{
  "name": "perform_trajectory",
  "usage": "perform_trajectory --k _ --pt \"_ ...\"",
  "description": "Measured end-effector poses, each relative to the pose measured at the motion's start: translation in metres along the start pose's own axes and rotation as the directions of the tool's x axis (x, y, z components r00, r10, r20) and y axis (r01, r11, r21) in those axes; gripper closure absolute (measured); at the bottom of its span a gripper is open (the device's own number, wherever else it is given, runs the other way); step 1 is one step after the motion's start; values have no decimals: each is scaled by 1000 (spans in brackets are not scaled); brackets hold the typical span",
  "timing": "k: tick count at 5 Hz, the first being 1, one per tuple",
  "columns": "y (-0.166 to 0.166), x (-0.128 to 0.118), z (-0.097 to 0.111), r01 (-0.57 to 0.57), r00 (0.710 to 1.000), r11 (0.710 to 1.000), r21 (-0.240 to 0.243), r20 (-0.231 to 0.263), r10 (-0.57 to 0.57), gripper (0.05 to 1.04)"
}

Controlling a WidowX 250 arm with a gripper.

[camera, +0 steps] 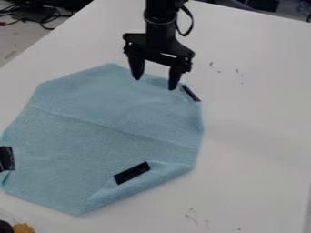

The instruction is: Fold the cloth from the top right to bottom left

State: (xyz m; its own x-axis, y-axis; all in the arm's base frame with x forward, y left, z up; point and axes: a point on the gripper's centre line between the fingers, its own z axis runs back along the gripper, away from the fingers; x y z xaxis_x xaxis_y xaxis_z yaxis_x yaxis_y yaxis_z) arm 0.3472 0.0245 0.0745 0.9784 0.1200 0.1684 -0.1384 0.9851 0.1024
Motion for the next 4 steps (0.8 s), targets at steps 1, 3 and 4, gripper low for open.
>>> perform_trajectory --k 1,3,4 --pt "-16 2 -11 -39 999 999 -25 -2 39 83" --pt "-54 33 -53 14 999 992 -129 35 -10 83" --pt "-61 47 -62 48 998 988 -148 38 -43 83"
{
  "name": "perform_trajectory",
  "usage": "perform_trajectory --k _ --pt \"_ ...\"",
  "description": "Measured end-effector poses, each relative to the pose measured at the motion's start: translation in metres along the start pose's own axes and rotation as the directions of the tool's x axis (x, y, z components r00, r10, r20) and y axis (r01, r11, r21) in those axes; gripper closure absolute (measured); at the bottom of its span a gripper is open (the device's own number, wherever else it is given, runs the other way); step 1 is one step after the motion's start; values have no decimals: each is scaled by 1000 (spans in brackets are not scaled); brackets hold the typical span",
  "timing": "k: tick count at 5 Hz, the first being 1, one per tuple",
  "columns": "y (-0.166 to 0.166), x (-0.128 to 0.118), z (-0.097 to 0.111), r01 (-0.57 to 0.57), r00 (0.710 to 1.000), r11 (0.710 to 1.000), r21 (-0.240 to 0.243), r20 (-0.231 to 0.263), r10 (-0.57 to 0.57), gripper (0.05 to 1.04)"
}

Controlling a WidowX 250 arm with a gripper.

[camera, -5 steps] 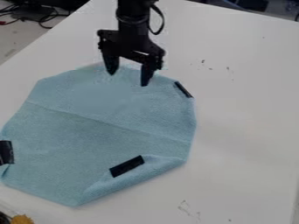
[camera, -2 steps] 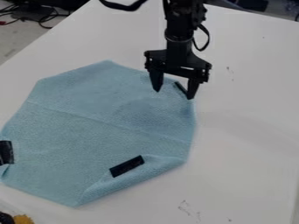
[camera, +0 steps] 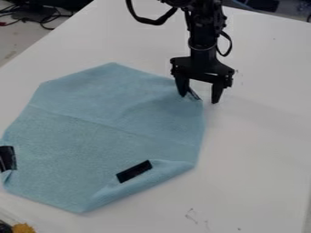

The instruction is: Fold the cloth from the top right to bottom left

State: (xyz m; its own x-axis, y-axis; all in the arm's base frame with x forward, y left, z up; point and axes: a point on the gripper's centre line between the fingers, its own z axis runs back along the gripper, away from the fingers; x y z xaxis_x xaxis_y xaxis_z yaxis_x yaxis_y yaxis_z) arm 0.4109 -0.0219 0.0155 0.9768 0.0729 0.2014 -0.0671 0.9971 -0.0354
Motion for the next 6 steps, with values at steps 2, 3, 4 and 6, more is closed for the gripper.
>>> perform_trajectory --k 2,3,4,6 --pt "6 8 -5 -14 1000 1000 -27 -3 14 404" --pt "6 9 -5 -7 1000 999 -32 -3 7 671" --pt "7 9 -7 1 1000 999 -35 -7 -1 858" --pt "-3 3 6 -35 995 997 61 -90 40 1021"
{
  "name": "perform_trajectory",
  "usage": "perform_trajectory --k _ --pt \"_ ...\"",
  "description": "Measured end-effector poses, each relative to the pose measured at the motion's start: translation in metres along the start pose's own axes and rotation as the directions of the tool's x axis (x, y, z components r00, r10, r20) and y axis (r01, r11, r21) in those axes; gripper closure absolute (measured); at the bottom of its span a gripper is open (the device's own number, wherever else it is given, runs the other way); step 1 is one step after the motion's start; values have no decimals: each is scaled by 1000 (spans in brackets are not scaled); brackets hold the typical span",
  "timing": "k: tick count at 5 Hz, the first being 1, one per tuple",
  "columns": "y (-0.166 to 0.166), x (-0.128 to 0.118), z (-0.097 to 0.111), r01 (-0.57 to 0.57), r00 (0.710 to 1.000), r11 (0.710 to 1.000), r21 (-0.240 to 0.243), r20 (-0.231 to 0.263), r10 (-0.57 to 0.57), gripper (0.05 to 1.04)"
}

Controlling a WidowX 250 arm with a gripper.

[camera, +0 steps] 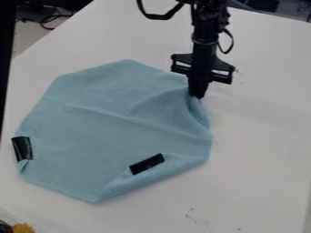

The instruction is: Fold the cloth from the top right to bottom left

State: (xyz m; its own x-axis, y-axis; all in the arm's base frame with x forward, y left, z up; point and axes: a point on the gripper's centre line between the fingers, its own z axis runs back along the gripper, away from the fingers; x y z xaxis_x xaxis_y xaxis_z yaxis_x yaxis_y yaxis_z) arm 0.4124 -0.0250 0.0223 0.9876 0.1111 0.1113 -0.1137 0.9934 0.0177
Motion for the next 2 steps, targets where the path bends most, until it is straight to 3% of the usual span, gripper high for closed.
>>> perform_trajectory --k 1,2 --pt "1 0 42 -104 994 993 54 26 103 1025" --pt "10 -5 76 -220 974 974 49 71 216 1025"
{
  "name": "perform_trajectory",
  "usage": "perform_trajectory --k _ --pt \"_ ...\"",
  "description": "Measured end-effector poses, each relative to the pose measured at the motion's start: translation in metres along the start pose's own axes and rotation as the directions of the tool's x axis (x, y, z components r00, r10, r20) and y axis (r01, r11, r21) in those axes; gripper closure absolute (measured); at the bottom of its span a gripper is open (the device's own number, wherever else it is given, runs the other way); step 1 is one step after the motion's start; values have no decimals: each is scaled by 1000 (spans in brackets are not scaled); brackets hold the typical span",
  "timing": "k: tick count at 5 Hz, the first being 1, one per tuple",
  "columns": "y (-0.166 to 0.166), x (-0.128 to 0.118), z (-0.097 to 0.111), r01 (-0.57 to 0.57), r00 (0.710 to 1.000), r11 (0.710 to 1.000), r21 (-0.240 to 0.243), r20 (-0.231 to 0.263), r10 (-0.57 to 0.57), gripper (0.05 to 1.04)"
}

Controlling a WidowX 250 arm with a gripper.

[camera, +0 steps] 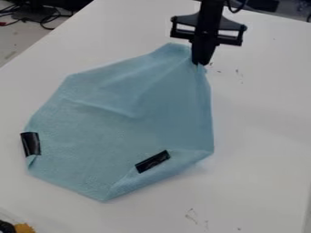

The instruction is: Fold the cloth from the top right to bottom left

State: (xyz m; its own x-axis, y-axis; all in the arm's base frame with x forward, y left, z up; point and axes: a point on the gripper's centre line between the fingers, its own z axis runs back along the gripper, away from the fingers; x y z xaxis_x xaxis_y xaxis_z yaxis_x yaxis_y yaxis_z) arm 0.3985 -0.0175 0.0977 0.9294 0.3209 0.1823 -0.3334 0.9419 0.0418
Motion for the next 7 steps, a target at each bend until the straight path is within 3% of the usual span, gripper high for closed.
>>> perform_trajectory --k 1,2,3,4,6,7 --pt "40 -5 12 -159 987 986 -40 18 160 1025" --pt "99 -15 13 -310 948 949 -53 57 313 1025" --pt "141 -34 12 -418 905 907 -58 59 421 1025" --pt "192 -64 -5 -559 828 827 -59 17 561 1025" --pt "212 -109 -29 -628 778 775 -67 -60 625 1001" --pt "212 -116 -37 -622 783 777 -93 -62 619 843"
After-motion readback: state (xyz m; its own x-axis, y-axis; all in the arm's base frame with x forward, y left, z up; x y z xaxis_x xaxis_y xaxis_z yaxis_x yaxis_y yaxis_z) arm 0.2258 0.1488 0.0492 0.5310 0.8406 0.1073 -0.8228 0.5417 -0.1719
